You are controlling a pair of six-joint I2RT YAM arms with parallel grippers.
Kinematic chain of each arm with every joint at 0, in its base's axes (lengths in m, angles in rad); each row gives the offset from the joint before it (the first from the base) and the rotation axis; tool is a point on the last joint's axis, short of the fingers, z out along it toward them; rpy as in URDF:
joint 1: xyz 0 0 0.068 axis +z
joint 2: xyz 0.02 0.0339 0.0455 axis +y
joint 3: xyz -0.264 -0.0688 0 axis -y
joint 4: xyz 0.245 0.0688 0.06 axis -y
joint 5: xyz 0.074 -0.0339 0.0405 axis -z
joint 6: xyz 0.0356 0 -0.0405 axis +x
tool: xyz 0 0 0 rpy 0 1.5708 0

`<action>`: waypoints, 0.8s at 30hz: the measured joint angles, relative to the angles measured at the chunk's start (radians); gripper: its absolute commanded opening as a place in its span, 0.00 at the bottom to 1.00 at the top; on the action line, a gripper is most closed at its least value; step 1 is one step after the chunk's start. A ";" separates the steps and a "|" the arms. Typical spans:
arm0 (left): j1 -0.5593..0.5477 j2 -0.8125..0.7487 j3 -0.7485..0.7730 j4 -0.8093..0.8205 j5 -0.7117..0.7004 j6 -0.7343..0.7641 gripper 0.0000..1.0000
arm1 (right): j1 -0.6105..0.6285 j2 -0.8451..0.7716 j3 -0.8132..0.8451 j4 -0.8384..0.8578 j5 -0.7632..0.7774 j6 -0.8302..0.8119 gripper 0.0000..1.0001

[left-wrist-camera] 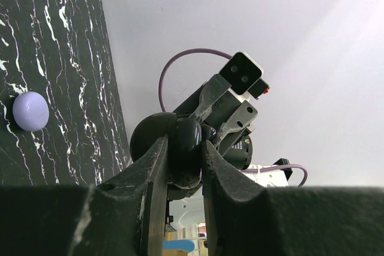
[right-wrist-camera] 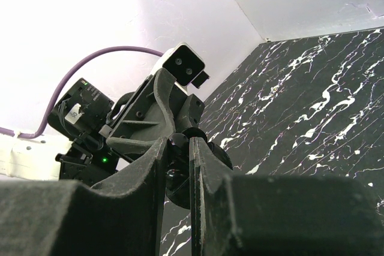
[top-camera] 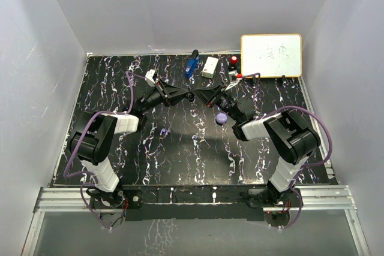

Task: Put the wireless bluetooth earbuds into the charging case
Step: Place the earbud in the charging case.

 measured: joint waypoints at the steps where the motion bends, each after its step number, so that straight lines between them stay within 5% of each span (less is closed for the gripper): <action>1: 0.000 0.000 0.000 0.000 0.000 0.000 0.00 | 0.000 0.000 0.000 0.000 0.000 0.000 0.00; 24: 0.000 0.000 -0.010 0.000 -0.008 0.000 0.00 | -0.006 -0.017 -0.018 -0.027 0.003 -0.004 0.00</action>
